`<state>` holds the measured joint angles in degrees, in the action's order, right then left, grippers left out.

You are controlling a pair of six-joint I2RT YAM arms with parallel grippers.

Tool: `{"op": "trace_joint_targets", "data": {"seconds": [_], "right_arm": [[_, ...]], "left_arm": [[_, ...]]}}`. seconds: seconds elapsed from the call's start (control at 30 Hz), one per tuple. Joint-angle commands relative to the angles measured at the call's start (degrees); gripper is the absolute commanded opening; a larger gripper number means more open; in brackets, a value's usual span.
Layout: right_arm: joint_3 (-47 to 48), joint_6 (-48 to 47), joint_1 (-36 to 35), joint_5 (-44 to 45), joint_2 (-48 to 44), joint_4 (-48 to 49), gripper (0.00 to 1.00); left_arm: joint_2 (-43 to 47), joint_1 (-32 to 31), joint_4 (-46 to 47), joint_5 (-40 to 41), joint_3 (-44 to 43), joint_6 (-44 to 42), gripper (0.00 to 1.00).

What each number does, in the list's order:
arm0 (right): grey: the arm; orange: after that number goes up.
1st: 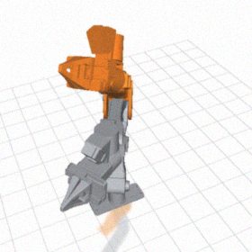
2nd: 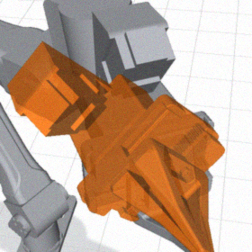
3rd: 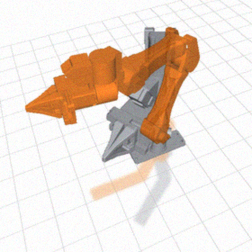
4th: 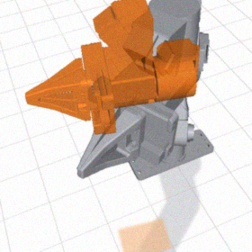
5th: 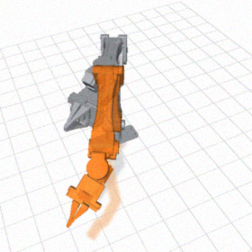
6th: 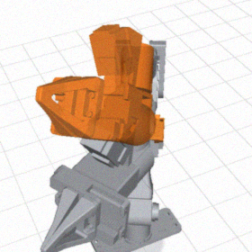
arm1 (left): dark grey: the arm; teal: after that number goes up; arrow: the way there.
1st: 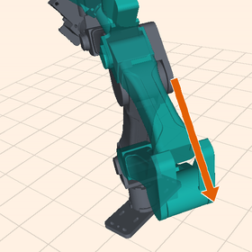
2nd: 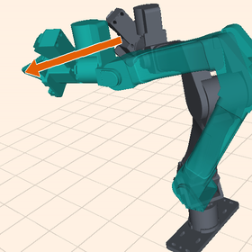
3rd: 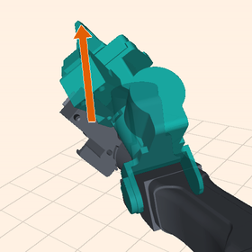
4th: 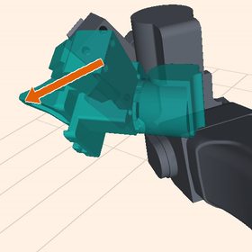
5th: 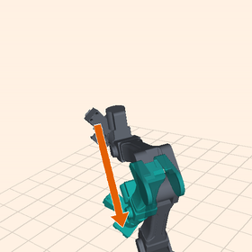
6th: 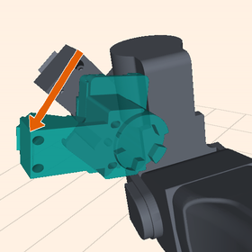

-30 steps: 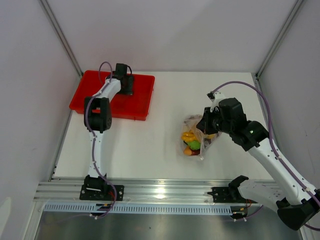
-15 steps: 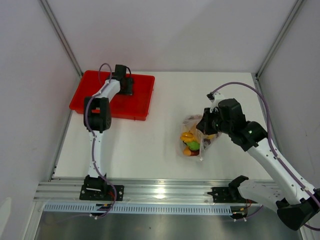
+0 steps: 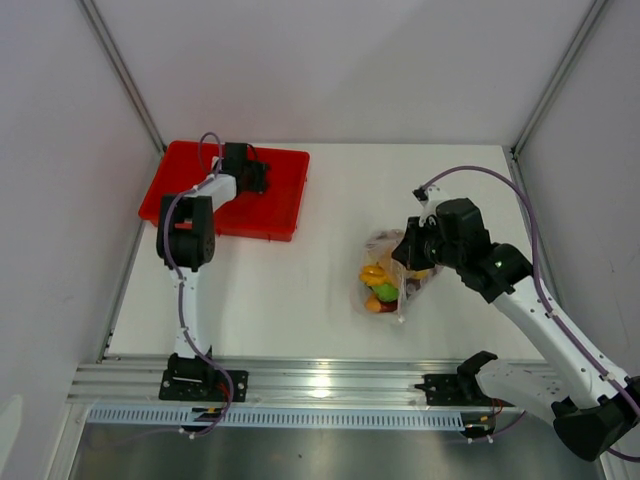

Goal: Place the food in the zip-top bag and seal the zipper
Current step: Pick up the fake vegetable from the bin.

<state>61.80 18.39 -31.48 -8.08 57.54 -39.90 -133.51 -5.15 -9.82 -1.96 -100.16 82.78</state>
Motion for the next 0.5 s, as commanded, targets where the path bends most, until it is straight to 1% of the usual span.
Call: {"op": "trace_joint_targets", "data": {"seconds": [0.0, 0.1, 0.17, 0.2, 0.23, 0.3, 0.33, 0.4, 0.43, 0.47], "right_arm": [[-0.3, -0.1, 0.3, -0.5, -0.2, 2.5, 0.00], [-0.2, -0.1, 0.4, -0.6, -0.2, 2.7, 0.00], [-0.3, -0.1, 0.4, -0.6, -0.3, 2.6, 0.00], [-0.3, -0.2, 0.4, -0.6, -0.3, 2.5, 0.00], [-0.3, -0.1, 0.4, -0.6, -0.4, 2.5, 0.00], [-0.2, -0.1, 0.4, -0.5, -0.4, 2.4, 0.00], [-0.2, -0.2, 0.4, -0.5, -0.5, 2.3, 0.00], [0.0, -0.2, 0.5, -0.1, -0.6, 2.2, 0.00], [0.1, -0.3, 0.5, 0.0, -0.6, 2.1, 0.00], [0.2, -0.4, 0.5, 0.1, -0.6, 1.9, 0.00]], "left_arm": [[7.6, 0.4, 12.3, -1.7, 4.4, -3.8, 0.49], [8.3, 0.5, 13.9, -2.8, 5.7, -4.4, 0.46], [8.4, 0.5, 16.2, -3.1, 5.9, -4.9, 0.42], [8.4, 0.6, 17.1, -3.3, 6.0, -5.3, 0.37], [8.1, 0.6, 18.7, -3.4, 5.9, -5.5, 0.34], [7.5, 0.8, 17.9, -3.4, 3.8, -6.0, 0.29], [6.5, 0.9, 17.2, -3.3, 3.1, -6.4, 0.21], [5.3, 1.3, 15.5, -3.6, 1.2, -6.7, 0.14], [4.8, 1.5, 15.1, -3.9, 0.4, -6.9, 0.06], [3.9, 1.5, 14.1, -3.9, -0.5, -7.1, 0.02]]}}
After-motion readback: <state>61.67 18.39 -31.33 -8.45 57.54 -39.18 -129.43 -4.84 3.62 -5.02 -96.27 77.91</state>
